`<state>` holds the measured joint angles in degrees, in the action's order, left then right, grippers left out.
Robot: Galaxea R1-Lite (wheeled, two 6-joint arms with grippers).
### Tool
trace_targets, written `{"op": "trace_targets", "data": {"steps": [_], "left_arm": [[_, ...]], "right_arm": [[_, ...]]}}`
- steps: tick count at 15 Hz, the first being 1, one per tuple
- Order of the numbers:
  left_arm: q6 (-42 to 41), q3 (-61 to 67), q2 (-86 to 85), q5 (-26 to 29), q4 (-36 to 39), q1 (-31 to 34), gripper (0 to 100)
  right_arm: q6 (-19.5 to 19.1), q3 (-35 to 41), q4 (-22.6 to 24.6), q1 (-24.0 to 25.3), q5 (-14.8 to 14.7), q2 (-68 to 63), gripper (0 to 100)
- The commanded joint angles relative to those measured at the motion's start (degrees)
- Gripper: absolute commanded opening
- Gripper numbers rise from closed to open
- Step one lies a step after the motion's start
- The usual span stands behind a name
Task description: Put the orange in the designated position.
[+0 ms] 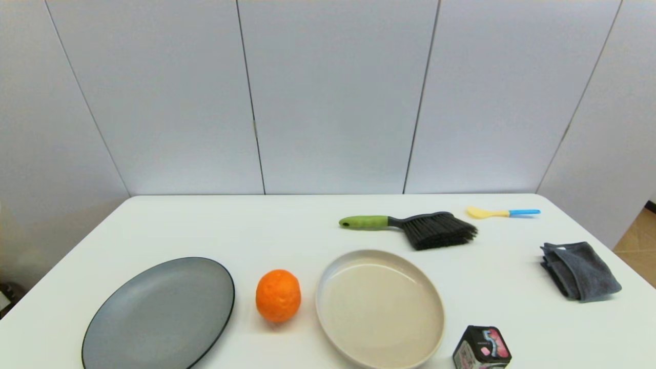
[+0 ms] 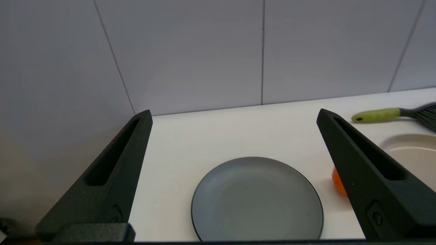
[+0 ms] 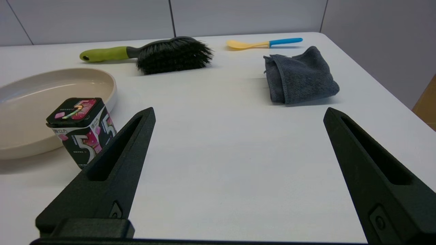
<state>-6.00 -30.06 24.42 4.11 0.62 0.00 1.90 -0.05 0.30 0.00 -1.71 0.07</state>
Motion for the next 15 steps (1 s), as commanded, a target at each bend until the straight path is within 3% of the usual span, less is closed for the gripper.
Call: {"op": "trace_targets", "data": {"steps": [1,15], "left_arm": [[-0.15,6.68,-9.39,3.27,-0.45,0.18,100],[-0.07,27.51,-24.42,1.08,-2.20,-0.09,100]], "right_arm": [[0.03,-0.04,0.05,0.00,-0.05,-0.07,100],[0.03,-0.04,0.05,0.00,0.04,-0.07,100]]}}
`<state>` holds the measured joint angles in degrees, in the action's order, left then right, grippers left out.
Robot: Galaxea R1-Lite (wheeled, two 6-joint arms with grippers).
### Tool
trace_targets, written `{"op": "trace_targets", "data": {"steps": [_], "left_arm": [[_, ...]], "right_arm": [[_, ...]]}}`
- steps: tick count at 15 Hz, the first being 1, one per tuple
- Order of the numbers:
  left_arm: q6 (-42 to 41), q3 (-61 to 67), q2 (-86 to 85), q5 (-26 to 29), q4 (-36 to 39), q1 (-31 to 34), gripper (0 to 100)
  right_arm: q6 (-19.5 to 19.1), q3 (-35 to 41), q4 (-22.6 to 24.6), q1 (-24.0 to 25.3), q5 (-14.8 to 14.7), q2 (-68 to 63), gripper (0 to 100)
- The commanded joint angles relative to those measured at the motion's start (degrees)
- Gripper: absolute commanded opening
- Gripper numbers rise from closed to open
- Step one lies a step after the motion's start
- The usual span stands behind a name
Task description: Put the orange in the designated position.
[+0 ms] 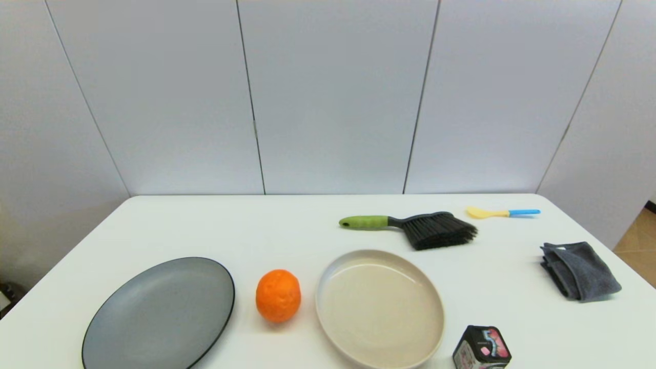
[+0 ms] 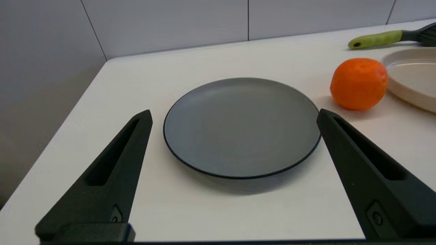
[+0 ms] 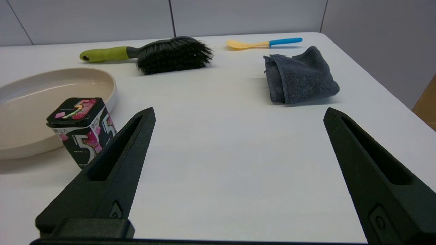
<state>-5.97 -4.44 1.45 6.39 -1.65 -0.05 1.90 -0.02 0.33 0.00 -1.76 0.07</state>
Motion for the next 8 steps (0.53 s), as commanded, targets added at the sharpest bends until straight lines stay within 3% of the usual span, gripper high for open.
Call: {"op": "trace_targets", "data": {"steps": [1,8], "left_arm": [[-0.18,2.59,-1.45,-1.29,0.42,-0.04,100],[0.08,4.53,-1.45,-4.37,1.29,-0.04,100]], "right_arm": [[0.03,-0.06,0.02,0.00,0.00,-0.07,100],[0.03,0.02,0.02,0.00,0.00,-0.07,100]]}}
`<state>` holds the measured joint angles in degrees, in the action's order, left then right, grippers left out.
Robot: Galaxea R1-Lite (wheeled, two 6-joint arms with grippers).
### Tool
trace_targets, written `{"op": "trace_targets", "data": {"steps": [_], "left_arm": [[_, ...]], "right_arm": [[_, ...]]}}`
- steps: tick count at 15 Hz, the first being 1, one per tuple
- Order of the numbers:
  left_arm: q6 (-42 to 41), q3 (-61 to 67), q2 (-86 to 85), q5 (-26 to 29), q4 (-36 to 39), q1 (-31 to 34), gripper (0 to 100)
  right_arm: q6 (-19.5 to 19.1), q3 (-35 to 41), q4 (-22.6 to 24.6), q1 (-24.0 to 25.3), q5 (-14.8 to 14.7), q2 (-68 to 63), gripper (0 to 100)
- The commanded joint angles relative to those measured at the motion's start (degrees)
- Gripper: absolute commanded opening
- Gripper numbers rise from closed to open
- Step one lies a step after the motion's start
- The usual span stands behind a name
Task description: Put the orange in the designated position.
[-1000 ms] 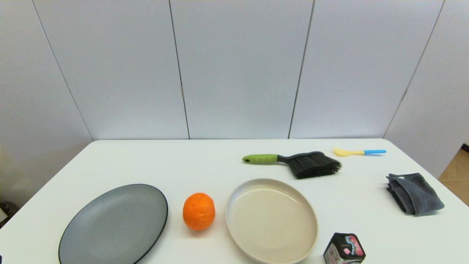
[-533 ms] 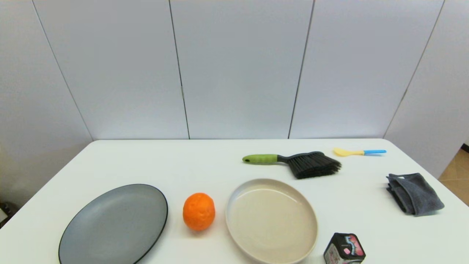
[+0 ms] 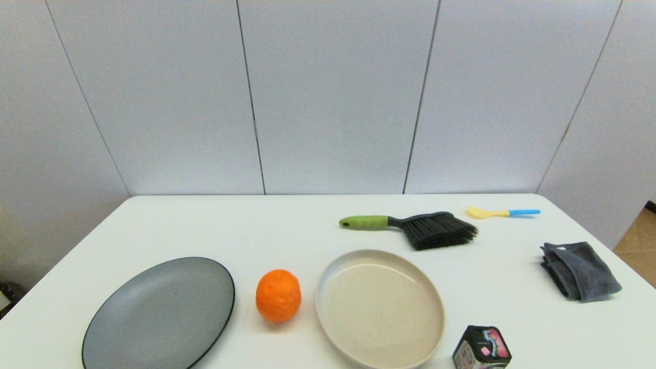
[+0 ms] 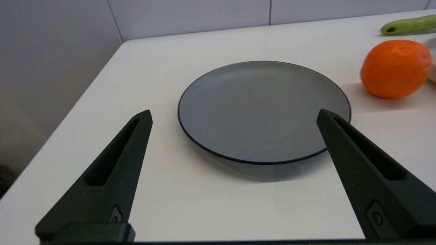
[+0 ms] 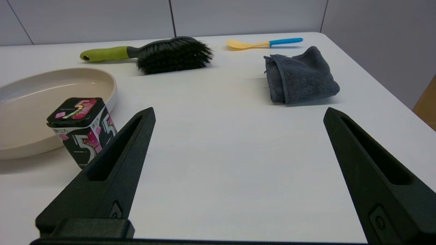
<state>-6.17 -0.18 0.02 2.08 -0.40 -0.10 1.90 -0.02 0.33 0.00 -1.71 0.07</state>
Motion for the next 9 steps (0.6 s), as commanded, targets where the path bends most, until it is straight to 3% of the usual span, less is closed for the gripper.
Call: {"op": "trace_targets", "data": {"steps": [1,9], "left_arm": [[0.19,0.27,-0.02,0.02,0.05,0.01,100],[4.32,0.27,-0.02,-0.41,0.23,0.01,100]], "right_arm": [[0.03,-0.06,0.02,0.00,-0.05,-0.07,100],[0.03,0.02,0.02,0.00,0.04,-0.07,100]]}}
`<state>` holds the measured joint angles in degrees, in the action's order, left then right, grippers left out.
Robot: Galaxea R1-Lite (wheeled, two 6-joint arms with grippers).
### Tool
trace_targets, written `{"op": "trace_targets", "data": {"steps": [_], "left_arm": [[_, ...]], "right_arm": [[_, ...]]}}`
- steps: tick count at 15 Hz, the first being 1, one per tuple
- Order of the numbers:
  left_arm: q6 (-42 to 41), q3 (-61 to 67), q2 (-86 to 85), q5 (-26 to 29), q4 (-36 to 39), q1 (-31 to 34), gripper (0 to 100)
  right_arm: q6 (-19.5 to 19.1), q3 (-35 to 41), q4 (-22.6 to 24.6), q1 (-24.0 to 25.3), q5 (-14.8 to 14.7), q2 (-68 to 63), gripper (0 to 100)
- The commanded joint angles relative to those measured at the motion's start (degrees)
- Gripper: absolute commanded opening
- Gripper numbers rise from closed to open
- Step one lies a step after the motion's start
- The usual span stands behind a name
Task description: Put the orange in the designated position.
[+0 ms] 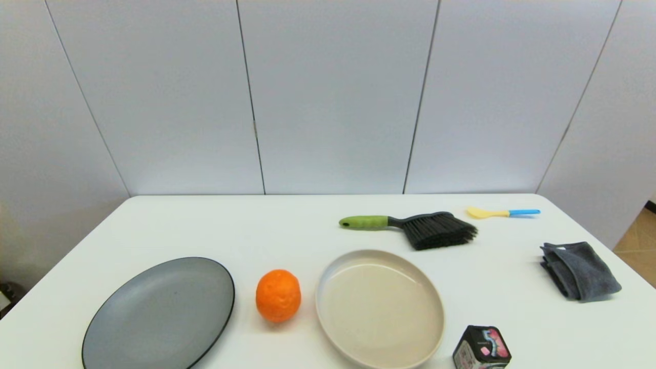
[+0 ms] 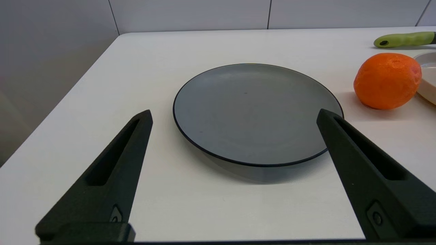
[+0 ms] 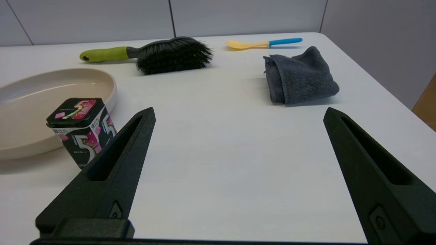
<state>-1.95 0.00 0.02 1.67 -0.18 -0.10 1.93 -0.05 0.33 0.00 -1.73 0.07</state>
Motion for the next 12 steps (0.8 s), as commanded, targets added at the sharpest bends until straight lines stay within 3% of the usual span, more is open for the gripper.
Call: {"op": "trace_targets", "data": {"steps": [1,12], "left_arm": [[0.10,0.09,-0.02,0.00,0.01,0.01,100],[0.10,0.09,-0.02,0.00,0.01,0.01,100]], "right_arm": [[0.01,0.05,0.02,0.00,-0.03,-0.07,100],[0.01,-0.04,0.02,0.00,-0.03,-0.07,100]]}}
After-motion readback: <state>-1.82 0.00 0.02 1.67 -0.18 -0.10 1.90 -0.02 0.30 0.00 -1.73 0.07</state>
